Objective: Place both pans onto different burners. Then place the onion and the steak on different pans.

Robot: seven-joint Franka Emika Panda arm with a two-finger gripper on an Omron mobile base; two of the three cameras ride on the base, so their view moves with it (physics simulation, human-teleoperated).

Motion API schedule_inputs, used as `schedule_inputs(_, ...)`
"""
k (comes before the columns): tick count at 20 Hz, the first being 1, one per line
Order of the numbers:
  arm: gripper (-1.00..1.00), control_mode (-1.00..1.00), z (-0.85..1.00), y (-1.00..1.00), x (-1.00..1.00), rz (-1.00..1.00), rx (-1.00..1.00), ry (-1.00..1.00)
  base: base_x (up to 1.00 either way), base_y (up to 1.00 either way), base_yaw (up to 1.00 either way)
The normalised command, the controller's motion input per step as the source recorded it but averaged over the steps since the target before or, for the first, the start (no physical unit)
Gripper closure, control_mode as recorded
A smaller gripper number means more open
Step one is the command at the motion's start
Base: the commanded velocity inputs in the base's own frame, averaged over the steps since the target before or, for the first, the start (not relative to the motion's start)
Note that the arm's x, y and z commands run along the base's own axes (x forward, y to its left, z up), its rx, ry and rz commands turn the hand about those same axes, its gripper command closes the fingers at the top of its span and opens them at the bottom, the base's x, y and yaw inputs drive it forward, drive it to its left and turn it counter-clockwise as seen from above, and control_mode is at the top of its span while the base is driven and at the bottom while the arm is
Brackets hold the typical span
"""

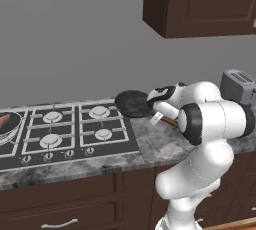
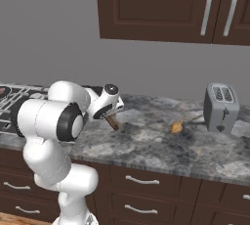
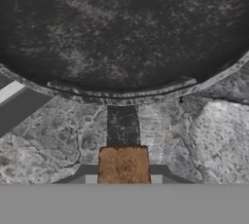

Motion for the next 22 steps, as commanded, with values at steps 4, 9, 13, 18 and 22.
schedule_inputs(4, 1.00, -1.00, 0.00, 0.56, -0.64, 0.16, 0.00, 0.00, 0.00, 0.00, 0.00)
schedule_inputs(9, 1.00, -1.00, 0.00, 0.49, -0.55, 0.14, 0.00, 0.00, 0.00, 0.00, 0.00)
schedule_inputs(13, 1.00, -1.00, 0.00, 0.41, -0.41, 0.13, 0.00, 0.00, 0.00, 0.00, 0.00)
schedule_inputs(18, 1.00, -1.00, 0.00, 0.36, -0.33, 0.12, 0.00, 0.00, 0.00, 0.00, 0.00)
schedule_inputs(22, 1.00, -1.00, 0.00, 0.29, -0.04, 0.02, 0.00, 0.00, 0.00, 0.00, 0.00)
